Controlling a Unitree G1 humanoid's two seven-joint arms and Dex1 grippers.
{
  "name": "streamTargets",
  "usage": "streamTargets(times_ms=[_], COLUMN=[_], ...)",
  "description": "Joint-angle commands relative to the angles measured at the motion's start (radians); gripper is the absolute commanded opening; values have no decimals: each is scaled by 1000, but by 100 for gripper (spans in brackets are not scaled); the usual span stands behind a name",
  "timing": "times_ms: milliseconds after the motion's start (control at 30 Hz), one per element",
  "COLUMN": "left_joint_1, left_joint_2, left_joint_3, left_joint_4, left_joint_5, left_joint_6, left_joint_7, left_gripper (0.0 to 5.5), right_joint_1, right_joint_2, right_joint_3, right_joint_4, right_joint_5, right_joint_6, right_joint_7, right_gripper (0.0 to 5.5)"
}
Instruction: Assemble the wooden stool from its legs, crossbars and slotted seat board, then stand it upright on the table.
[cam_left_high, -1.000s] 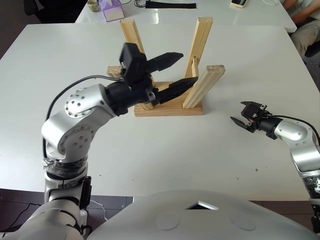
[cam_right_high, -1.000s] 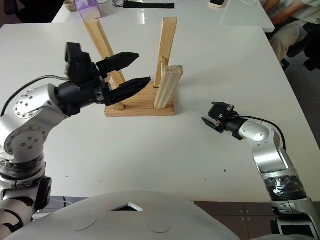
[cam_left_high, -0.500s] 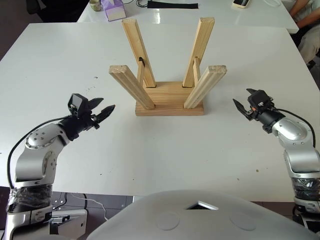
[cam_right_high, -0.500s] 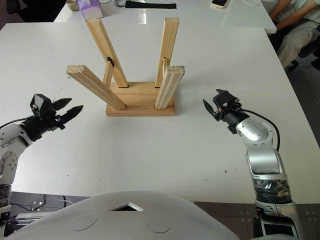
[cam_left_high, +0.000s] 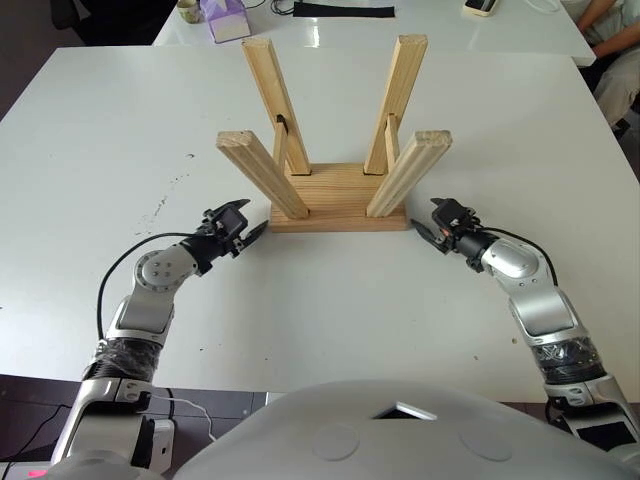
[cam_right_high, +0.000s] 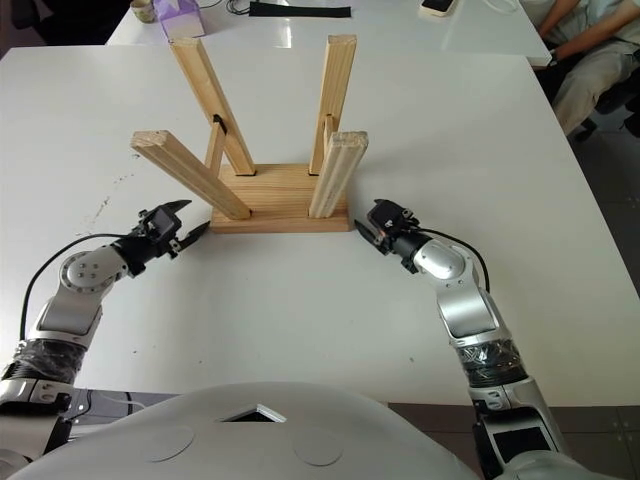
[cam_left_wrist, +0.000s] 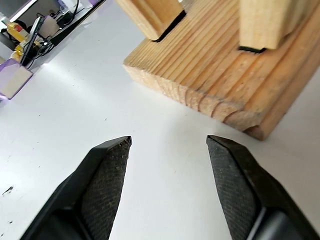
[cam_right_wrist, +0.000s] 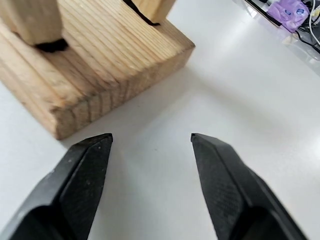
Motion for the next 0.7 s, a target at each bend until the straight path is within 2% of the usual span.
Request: streamTargets(times_ms=[33,200,400,533,700], left_joint_1=[3,51,154,232,284], left_joint_2=[-43,-40,-13,41,106], left_joint_3=[-57,3,85,122,182], left_joint_4=[-52,-211,-508,-666,-773], left_joint_5=[-25,-168,-371,-458,-544], left_joint_6=[30,130,320,415,495], left_joint_7=[-57,-111,-134,-160,-196], left_gripper=[280,280,280,280,280], right_joint_1=[16,57,135,192,204], right_joint_2=[13,-15,-112,-172,-227], right_joint_3=[40,13,-67,-147,-217], right_joint_4=[-45,-197,-491,-677,-792], right_joint_5=[-6,32,103,178,241], right_joint_6=[17,77,194,290,370], right_joint_7=[22,61,143,189,226], right_gripper=[293,293,293,293,293])
